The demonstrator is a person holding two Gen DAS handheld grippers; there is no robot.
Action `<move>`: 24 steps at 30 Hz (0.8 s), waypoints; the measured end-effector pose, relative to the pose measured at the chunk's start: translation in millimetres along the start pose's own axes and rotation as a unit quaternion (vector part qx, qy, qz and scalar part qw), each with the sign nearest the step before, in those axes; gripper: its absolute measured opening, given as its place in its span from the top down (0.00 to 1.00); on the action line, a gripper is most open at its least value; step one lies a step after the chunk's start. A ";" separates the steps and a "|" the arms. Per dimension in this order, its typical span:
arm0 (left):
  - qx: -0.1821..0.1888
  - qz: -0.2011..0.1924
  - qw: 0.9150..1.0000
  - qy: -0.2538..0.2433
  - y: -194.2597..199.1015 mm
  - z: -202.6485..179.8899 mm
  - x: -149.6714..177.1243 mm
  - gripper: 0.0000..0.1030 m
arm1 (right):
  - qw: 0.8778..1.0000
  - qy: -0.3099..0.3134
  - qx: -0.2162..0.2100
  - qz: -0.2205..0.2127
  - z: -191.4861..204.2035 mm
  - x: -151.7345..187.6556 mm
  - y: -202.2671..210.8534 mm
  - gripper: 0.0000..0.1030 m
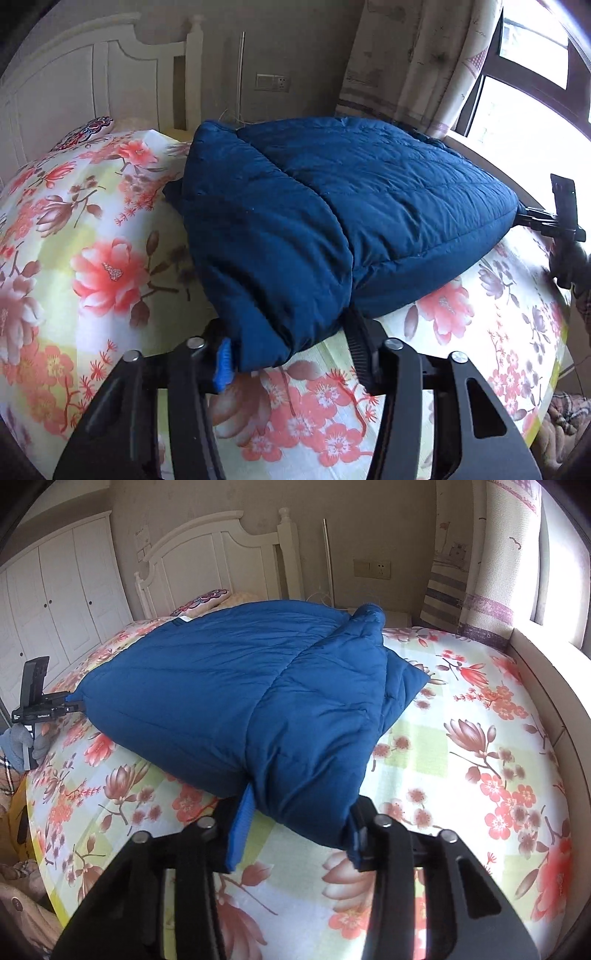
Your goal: Fold large clothes
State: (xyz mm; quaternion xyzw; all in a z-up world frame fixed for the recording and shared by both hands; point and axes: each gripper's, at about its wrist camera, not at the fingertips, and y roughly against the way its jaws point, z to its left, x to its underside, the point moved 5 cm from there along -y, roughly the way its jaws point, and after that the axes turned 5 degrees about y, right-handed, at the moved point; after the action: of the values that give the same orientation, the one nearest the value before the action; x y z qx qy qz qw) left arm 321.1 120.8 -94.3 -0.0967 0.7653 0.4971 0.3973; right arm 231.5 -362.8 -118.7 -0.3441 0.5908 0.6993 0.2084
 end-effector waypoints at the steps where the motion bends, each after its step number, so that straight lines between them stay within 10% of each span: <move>1: -0.004 -0.003 1.000 -0.004 7.8 -2.0 3.8 0.69 | 1.000 -0.002 0.002 -0.001 3.0 0.3 6.7 0.72; 16: 0.026 0.016 0.999 -0.008 133.4 -44.2 147.4 0.68 | 0.998 -0.025 -0.064 -0.002 97.4 141.7 149.4 0.76; 20: 0.018 0.014 0.999 0.024 138.4 -33.2 156.6 0.44 | 0.998 -0.039 -0.041 0.014 81.5 146.9 156.8 0.35; 24: 0.020 -0.032 0.999 0.027 186.4 -33.6 164.2 0.04 | 0.994 -0.081 0.041 -0.062 40.1 124.2 209.3 0.28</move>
State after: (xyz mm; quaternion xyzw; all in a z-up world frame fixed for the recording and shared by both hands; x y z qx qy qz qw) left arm 93.4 224.0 -76.1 -0.1265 0.7819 0.4664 0.3938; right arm -8.0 -383.2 -63.5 -0.3135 0.5776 0.6859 0.3125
